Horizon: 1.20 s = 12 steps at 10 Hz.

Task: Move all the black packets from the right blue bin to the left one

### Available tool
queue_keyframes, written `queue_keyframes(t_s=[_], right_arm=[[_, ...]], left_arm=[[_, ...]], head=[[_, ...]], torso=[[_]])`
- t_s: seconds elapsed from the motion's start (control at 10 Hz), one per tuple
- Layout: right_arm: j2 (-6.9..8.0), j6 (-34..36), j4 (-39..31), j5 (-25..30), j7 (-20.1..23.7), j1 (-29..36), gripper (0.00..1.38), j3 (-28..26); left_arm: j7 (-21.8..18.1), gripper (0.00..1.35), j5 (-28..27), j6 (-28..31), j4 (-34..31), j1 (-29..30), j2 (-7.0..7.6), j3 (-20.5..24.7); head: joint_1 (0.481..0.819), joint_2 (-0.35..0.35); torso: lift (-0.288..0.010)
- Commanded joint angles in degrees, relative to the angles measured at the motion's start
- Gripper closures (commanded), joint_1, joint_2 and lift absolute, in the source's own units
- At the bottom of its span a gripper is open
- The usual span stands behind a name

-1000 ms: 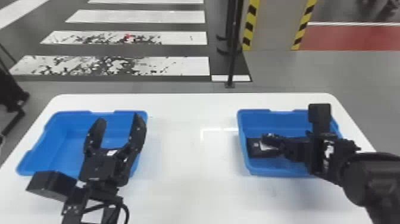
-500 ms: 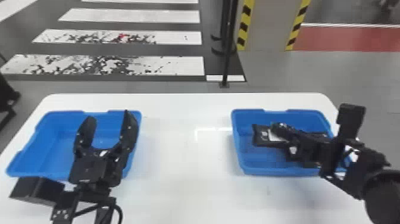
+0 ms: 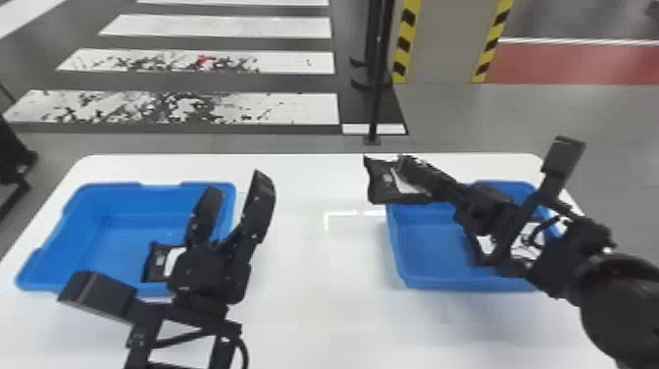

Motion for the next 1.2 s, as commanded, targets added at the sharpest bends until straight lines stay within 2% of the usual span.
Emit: queue_keyframes(t_s=[0.0,0.1,0.3,0.7,0.8,0.9,1.1], right_arm=[[-0.52,-0.76,2.15,-6.24,0.80,-1.64,1.18,5.02],[-0.70,-0.76,2.71,-9.10,1.24,-2.21,1.18,7.30],[-0.87,-1.46,2.57,-10.82,1.41,-3.05,1.18,10.73],[-1.14,-2.31,2.99,-13.44,1.41,-4.18,1.18,14.16],[-1.14,-2.59,3.27,-13.90,1.41,-4.32,1.18,14.50],[-1.14,-3.29,3.27,-14.47,1.94,-4.32,1.18,14.84],[-1.22,-3.71,3.13,-14.70,2.12,-4.32,1.18,15.19]], left_arm=[[-0.82,0.24,3.26,2.52,-0.97,-0.59,0.74,-2.35],[-0.90,0.24,3.37,2.80,-1.11,-1.15,1.18,-4.07],[-0.90,0.24,3.37,3.65,-1.11,-1.57,1.36,-4.87],[-1.43,0.25,3.26,5.90,-1.11,-2.42,1.80,-6.47],[-1.43,0.38,3.26,6.04,-1.11,-2.56,1.89,-6.47],[-1.43,0.72,3.26,7.58,-1.11,-2.42,1.80,-6.24],[-1.26,0.90,0.97,7.73,-1.11,-2.42,1.62,-5.32]], head=[[0.694,0.000],[0.695,0.018],[0.695,0.046],[0.695,0.064],[0.695,0.066],[0.695,0.070],[0.695,0.070]], torso=[[-0.168],[-0.168],[-0.168],[-0.168],[-0.168],[-0.168],[-0.168]])
